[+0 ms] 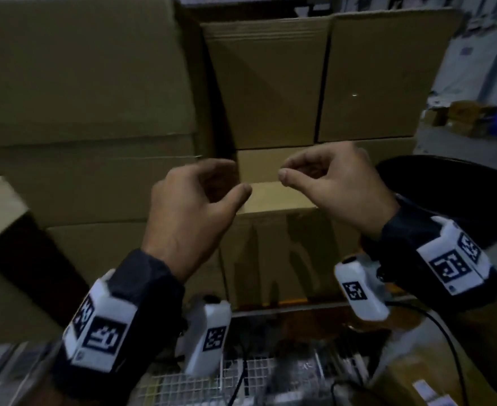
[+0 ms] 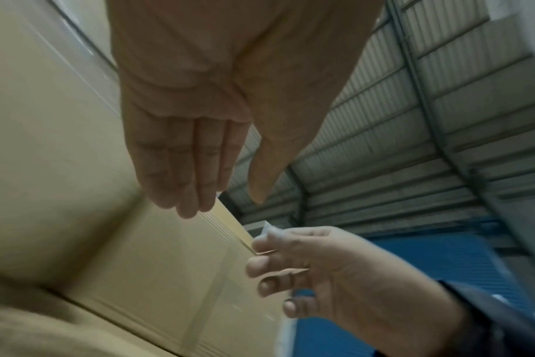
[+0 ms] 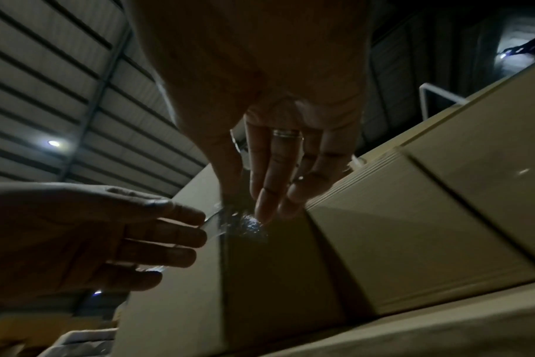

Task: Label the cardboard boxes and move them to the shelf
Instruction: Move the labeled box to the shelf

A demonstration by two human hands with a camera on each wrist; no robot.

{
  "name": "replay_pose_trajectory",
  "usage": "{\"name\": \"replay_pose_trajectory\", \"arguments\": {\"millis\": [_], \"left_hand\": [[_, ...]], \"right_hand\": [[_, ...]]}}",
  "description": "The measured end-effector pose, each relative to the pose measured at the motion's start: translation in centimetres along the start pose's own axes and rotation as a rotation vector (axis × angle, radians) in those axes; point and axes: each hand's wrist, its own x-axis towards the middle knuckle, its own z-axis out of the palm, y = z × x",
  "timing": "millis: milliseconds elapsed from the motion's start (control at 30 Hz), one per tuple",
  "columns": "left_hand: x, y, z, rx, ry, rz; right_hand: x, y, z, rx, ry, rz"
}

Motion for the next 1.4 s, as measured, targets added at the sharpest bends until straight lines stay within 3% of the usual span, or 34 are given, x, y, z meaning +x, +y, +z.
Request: {"name": "replay_pose_trajectory", "arguments": {"millis": [367, 600, 667, 833, 967, 1233, 1400], "left_hand": [[-7.8, -13.4, -19.3, 0.116, 0.227, -0.149], [-6.6, -21.8, -29.5, 0.423, 0.277, -0.174], [-4.8, -24.2, -31.6, 0.567, 0.218, -0.203], [-1.1, -29.3, -35.4, 0.934, -0.116, -0.373], [0.0, -32.0, -37.2, 0.900, -0.282, -0.343], [3.1, -35.5, -40.2, 0.824, -0.395, -0.121], [4.0, -36.8, -40.8, 0.776, -0.479, -0.090]], "right_hand": [[-1.3, -14.7, 19.5, 0.102, -0.196, -0.143], [2.8, -22.9, 31.0, 0.015, -0.426, -0.209], [5.3, -24.6, 34.2, -0.136, -0.474, -0.280], [11.1, -26.5, 41.7, -0.545, -0.708, -0.322], [13.2, -25.7, 44.5, -0.636, -0.885, -0.308], [12.5, -25.4, 44.8, -0.694, -0.880, -0.284], [12.6, -27.2, 45.1, -0.762, -0.931, -0.251]]}}
